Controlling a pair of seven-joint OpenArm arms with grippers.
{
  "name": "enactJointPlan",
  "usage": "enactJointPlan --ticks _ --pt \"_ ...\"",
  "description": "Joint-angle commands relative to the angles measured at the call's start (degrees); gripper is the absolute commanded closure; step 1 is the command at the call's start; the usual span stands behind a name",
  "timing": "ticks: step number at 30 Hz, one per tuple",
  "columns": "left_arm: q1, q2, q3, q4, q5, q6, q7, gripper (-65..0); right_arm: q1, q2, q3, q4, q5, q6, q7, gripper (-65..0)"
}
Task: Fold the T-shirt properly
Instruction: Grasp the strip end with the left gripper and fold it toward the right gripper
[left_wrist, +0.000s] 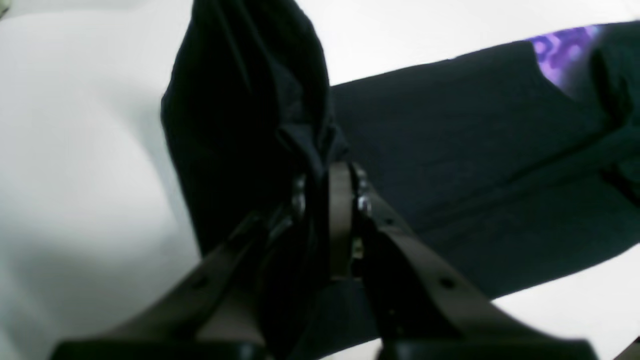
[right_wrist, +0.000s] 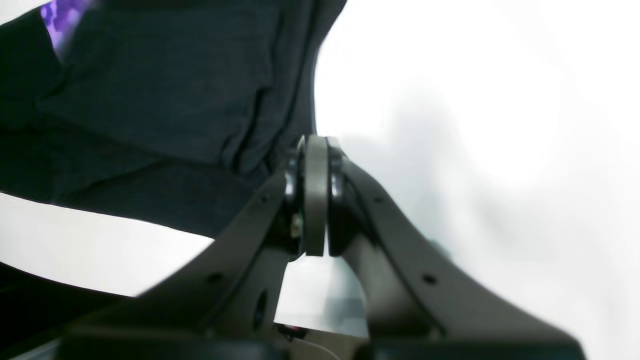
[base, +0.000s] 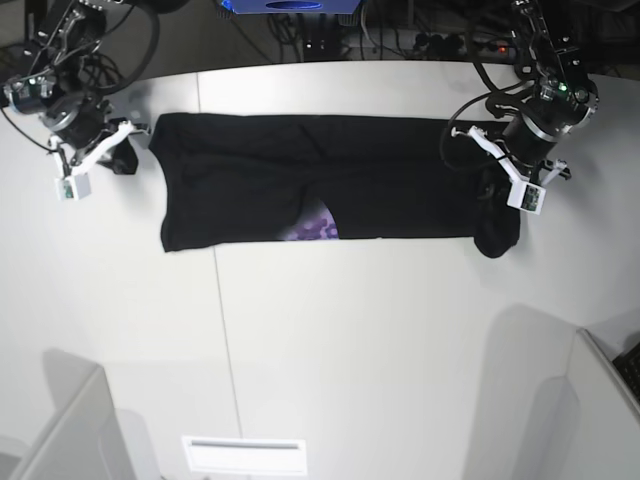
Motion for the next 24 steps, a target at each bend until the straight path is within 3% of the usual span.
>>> enactJointPlan --ticks 1,6,12,24 --pt "-0.1 0.0 0.6 1.2 -0.9 0.1 -1.3 0.0 0.3 0.5 0.2 1.0 1.2 0.2 1.0 0.0" --pt "-0.1 1.7 4.2 1.0 -0.8 0.1 -1.3 0.0 0.3 0.5 0.0 1.0 1.2 0.1 1.0 0.0" --pt "-0.2 2.0 10.1 0.8 -0.8 5.2 -1.3 0.0 0.3 0.5 0.1 1.0 1.2 0.1 1.0 0.0" --pt "-0.6 2.0 17.0 0.6 -0.8 8.5 -1.6 0.0 0.3 0.5 0.2 0.9 1.2 0.1 1.0 0.0"
